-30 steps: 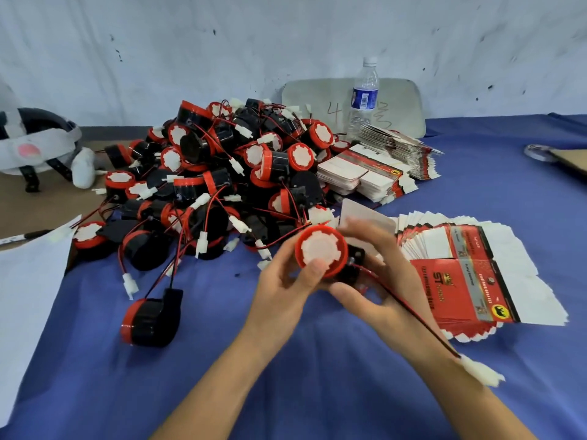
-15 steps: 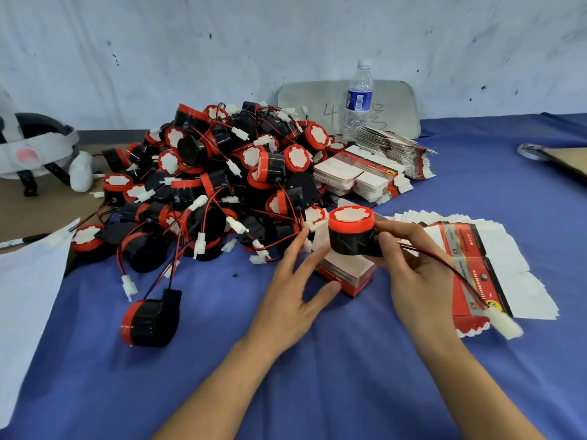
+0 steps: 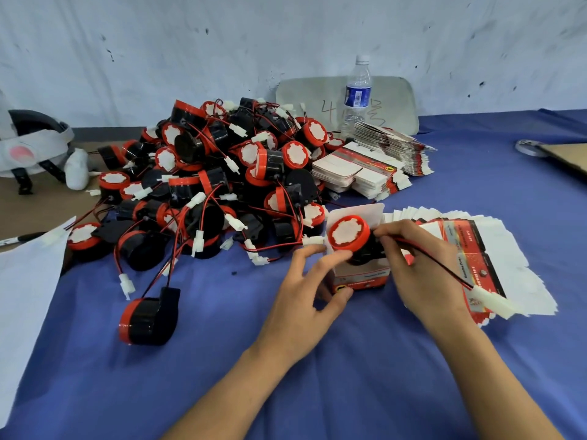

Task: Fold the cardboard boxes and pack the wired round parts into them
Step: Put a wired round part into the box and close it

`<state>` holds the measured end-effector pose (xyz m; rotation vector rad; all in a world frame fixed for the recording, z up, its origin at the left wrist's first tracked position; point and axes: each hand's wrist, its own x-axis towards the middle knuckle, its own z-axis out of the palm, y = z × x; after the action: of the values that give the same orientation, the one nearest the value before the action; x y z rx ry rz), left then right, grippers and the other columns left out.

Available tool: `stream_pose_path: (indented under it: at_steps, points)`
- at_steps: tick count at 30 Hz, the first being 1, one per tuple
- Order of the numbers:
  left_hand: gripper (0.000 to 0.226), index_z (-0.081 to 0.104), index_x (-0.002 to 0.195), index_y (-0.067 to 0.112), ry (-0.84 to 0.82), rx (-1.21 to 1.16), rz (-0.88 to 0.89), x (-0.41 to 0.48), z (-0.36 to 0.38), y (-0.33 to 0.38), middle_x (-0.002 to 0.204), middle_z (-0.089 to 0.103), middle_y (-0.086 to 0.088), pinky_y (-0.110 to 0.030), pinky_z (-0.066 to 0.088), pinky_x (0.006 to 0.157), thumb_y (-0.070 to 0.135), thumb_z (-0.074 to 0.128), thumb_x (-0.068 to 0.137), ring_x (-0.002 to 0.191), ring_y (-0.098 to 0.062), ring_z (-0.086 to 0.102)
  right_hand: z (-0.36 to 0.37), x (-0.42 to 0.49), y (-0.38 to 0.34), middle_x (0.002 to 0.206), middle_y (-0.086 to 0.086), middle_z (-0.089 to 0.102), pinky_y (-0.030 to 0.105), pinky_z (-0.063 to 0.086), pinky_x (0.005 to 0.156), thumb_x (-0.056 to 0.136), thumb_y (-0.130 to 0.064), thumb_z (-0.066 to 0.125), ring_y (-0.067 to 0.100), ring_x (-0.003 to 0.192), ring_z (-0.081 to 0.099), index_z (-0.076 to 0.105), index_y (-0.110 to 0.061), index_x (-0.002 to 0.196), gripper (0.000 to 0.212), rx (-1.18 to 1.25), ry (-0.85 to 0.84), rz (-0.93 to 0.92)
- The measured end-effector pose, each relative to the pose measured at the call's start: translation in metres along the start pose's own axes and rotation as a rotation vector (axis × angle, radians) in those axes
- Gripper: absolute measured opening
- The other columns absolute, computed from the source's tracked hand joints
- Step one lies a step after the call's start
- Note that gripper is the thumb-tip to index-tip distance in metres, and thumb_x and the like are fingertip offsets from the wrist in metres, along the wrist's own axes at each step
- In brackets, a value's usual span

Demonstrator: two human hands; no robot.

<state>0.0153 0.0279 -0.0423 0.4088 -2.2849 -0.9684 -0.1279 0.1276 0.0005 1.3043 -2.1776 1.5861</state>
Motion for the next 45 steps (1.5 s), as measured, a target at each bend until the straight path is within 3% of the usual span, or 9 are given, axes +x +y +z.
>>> stream_pose_path:
  at_steps: [3, 7, 12, 19, 22, 26, 31, 37, 45]
  points:
    - [0.072, 0.028, 0.129, 0.066, 0.046, -0.097, -0.063, 0.001, 0.001, -0.003, 0.124, 0.048, 0.015, -0.008, 0.046, 0.070, 0.027, 0.070, 0.085, 0.073, -0.006, 0.063, -0.002, 0.001, 0.003, 0.085, 0.001, 0.068, 0.013, 0.047, 0.074, 0.087, 0.013, 0.057, 0.011, 0.079, 0.062, 0.069, -0.006, 0.087, 0.022, -0.011, 0.016, -0.029]
    - [0.084, 0.021, 0.125, 0.071, 0.014, -0.175, -0.148, 0.005, 0.003, -0.010, 0.123, 0.051, 0.034, -0.026, 0.055, 0.074, 0.026, 0.077, 0.081, 0.074, -0.007, 0.063, -0.003, 0.000, 0.002, 0.081, 0.003, 0.067, 0.009, 0.046, 0.069, 0.085, 0.018, 0.053, 0.009, 0.077, 0.059, 0.068, -0.004, 0.081, 0.026, -0.005, -0.033, -0.027]
    - [0.099, 0.011, 0.135, 0.069, -0.023, -0.179, -0.159, 0.004, 0.005, -0.014, 0.116, 0.060, 0.017, -0.028, 0.056, 0.078, 0.037, 0.081, 0.073, 0.082, -0.008, 0.065, 0.000, -0.002, -0.006, 0.090, 0.010, 0.058, 0.001, 0.041, 0.072, 0.080, 0.022, 0.059, 0.012, 0.078, 0.053, 0.070, 0.001, 0.078, 0.024, -0.133, -0.019, -0.126]
    - [0.101, 0.002, 0.136, 0.070, -0.061, -0.082, -0.179, 0.001, 0.009, -0.014, 0.125, 0.056, 0.018, -0.001, 0.040, 0.080, 0.051, 0.076, 0.071, 0.095, 0.014, 0.053, 0.005, -0.003, -0.007, 0.083, 0.016, 0.063, 0.036, 0.053, 0.063, 0.081, 0.021, 0.057, 0.034, 0.078, 0.062, 0.067, 0.003, 0.075, 0.021, -0.179, -0.046, -0.188]
    - [0.099, -0.002, 0.136, 0.070, -0.070, -0.059, -0.172, 0.001, 0.009, -0.012, 0.120, 0.053, 0.027, -0.008, 0.045, 0.079, 0.054, 0.072, 0.072, 0.094, 0.006, 0.056, 0.007, -0.005, -0.005, 0.079, 0.012, 0.067, 0.028, 0.043, 0.074, 0.080, 0.018, 0.058, 0.035, 0.099, 0.056, 0.067, 0.002, 0.075, 0.020, -0.267, -0.038, -0.130]
    - [0.100, -0.005, 0.137, 0.068, -0.057, 0.005, -0.168, -0.001, 0.010, -0.007, 0.133, 0.050, 0.023, -0.027, 0.050, 0.087, 0.059, 0.070, 0.072, 0.103, -0.002, 0.054, 0.005, -0.005, -0.003, 0.080, 0.012, 0.066, 0.038, 0.046, 0.066, 0.086, 0.009, 0.057, 0.034, 0.083, 0.058, 0.068, -0.001, 0.082, 0.015, -0.319, -0.042, -0.063]
    - [0.107, -0.013, 0.132, 0.071, 0.019, 0.055, -0.180, -0.003, 0.013, -0.004, 0.140, 0.045, 0.021, -0.021, 0.042, 0.088, 0.061, 0.072, 0.070, 0.118, -0.001, 0.048, 0.003, -0.006, -0.007, 0.076, 0.013, 0.068, 0.031, 0.038, 0.050, 0.088, 0.008, 0.055, 0.034, 0.057, 0.058, 0.066, -0.002, 0.089, 0.015, -0.470, -0.040, -0.093]
    - [0.114, -0.016, 0.132, 0.071, 0.071, 0.022, -0.181, -0.003, 0.013, 0.002, 0.134, 0.046, 0.027, -0.023, 0.046, 0.091, 0.057, 0.078, 0.069, 0.116, 0.004, 0.051, 0.004, -0.008, -0.009, 0.082, -0.003, 0.063, 0.016, 0.045, 0.064, 0.093, 0.008, 0.047, 0.016, 0.073, 0.062, 0.062, -0.011, 0.091, 0.024, -0.209, 0.033, 0.028]
    - [0.119, -0.020, 0.132, 0.070, 0.048, 0.038, -0.169, -0.006, 0.017, 0.013, 0.145, 0.045, 0.017, -0.039, 0.054, 0.089, 0.047, 0.080, 0.071, 0.121, -0.011, 0.054, 0.001, -0.001, -0.006, 0.073, -0.009, 0.067, 0.020, 0.056, 0.064, 0.097, 0.002, 0.043, 0.005, 0.066, 0.067, 0.052, -0.032, 0.079, 0.040, 0.029, -0.018, 0.248]
